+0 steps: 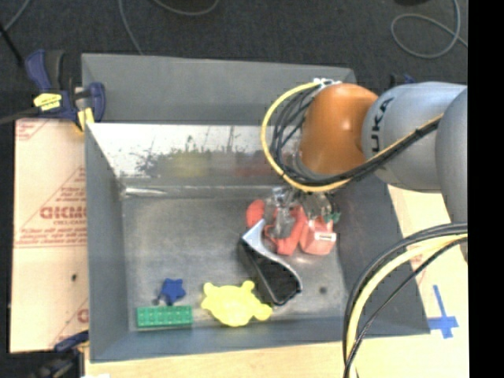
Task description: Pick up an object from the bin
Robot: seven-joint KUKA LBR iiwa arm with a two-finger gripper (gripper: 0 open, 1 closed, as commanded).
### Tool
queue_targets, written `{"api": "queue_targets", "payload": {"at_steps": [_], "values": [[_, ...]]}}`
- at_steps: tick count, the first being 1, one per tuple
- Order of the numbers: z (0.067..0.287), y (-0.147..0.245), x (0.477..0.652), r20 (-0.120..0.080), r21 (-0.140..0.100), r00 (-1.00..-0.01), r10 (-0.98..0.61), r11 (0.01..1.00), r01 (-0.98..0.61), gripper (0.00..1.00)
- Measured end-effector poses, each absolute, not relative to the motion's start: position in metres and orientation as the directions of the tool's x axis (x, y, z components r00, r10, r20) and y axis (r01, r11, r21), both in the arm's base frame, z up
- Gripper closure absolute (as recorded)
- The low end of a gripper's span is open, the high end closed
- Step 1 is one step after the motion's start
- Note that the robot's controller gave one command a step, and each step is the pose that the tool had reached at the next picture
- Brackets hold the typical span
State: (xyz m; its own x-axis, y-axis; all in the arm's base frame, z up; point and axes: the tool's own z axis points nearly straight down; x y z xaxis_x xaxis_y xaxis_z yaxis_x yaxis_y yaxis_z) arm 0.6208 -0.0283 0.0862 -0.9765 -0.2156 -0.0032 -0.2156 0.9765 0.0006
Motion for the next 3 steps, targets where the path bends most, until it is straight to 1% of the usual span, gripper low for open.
{"api": "queue_targets", "payload": {"at_steps": [1, 2, 3], "values": [[0.086, -0.028, 0.621, -0.003, 0.001, -0.977, -0.215, 0.977, -0.215, 1.0], [0.136, -0.026, 0.624, 0.003, 0.0, -0.974, -0.226, 0.974, -0.226, 1.0], [0.204, -0.032, 0.625, -0.001, -0.001, -0.973, -0.231, 0.973, -0.231, 1.0]]}}
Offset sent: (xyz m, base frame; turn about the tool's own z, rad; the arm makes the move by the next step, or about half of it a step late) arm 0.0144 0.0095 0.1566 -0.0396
